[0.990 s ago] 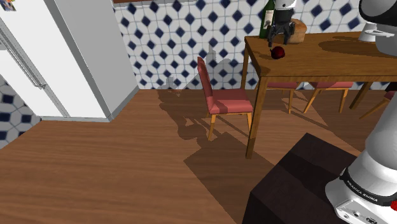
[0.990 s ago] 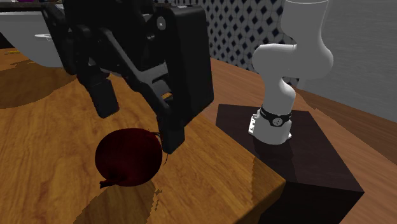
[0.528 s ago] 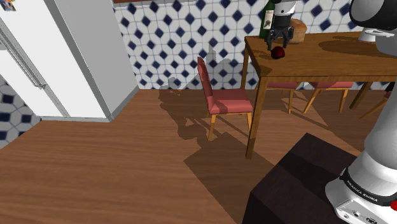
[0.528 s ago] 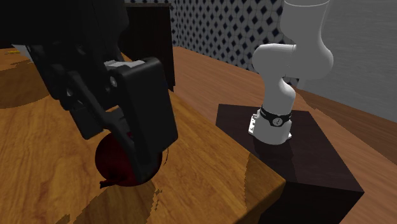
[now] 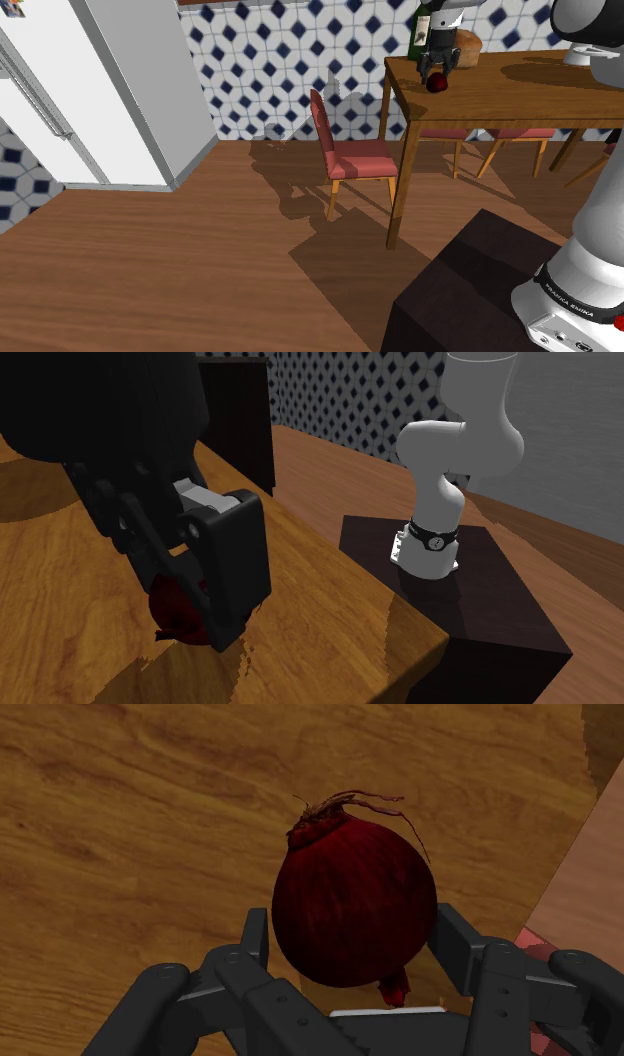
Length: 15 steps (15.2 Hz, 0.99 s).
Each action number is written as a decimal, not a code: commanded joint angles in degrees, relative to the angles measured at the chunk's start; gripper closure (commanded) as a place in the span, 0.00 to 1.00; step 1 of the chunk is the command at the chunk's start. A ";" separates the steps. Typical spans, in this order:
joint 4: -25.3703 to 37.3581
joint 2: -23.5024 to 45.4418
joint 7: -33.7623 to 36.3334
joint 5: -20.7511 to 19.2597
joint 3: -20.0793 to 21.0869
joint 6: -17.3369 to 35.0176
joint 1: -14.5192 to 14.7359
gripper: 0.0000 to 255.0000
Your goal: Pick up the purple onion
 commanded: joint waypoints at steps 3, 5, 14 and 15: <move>0.00 0.03 0.00 0.00 0.00 -0.01 0.00 1.00; -0.01 0.03 0.00 0.00 0.00 0.01 0.00 1.00; 7.45 0.93 -0.07 0.22 -0.10 -6.56 -0.44 1.00; 8.53 1.15 -0.09 0.27 -0.11 -7.44 -0.52 1.00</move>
